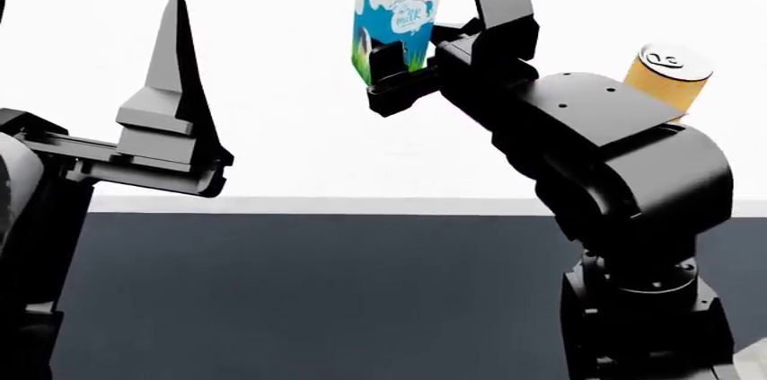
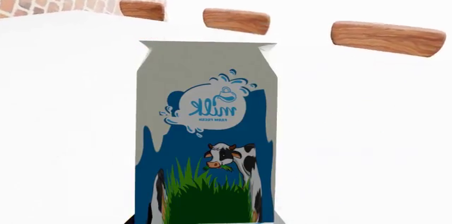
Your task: Move the drinks to the dining counter.
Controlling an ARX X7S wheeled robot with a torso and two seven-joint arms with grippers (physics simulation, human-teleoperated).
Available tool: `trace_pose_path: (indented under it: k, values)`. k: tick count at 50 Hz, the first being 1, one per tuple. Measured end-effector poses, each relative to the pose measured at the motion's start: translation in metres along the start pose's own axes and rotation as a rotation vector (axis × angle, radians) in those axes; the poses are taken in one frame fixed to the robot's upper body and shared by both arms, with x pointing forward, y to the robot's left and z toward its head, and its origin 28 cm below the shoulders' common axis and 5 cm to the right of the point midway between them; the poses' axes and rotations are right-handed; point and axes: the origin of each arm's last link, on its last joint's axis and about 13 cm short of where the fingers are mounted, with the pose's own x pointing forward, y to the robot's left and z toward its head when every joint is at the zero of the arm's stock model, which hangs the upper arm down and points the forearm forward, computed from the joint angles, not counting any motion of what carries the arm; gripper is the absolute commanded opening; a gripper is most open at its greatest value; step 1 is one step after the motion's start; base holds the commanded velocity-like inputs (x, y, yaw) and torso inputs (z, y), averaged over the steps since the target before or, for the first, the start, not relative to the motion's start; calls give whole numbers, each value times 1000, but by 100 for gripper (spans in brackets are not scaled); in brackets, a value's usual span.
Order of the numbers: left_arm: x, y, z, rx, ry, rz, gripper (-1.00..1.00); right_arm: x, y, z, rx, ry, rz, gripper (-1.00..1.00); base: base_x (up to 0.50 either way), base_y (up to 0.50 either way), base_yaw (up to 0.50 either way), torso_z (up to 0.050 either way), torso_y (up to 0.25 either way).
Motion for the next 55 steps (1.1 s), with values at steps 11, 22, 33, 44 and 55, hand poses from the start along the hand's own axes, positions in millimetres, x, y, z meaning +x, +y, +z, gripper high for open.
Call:
trace_pose_path:
  k: [11, 22, 33, 44, 55]
  values:
    - [0, 0, 0, 0, 1, 0, 100, 3, 0, -10, 26, 37, 11, -100, 0, 0, 0, 1, 1]
    - [1, 0, 0, 0, 1, -1, 100, 4, 0, -17, 65, 44, 28, -100, 0, 0, 0, 0, 1]
    - [0, 0, 0, 0, 2, -1, 100, 6, 0, -27, 94, 62, 36, -100, 0, 0, 0, 0, 0]
    - [0, 0, -1, 0, 4, -2, 100, 7, 0, -35, 92, 103, 35, -100, 0, 0, 0, 0, 1]
    - [0, 0, -1, 0, 6, 0, 100, 8, 0, -35, 88, 113, 38, -100, 0, 0, 0, 0, 0]
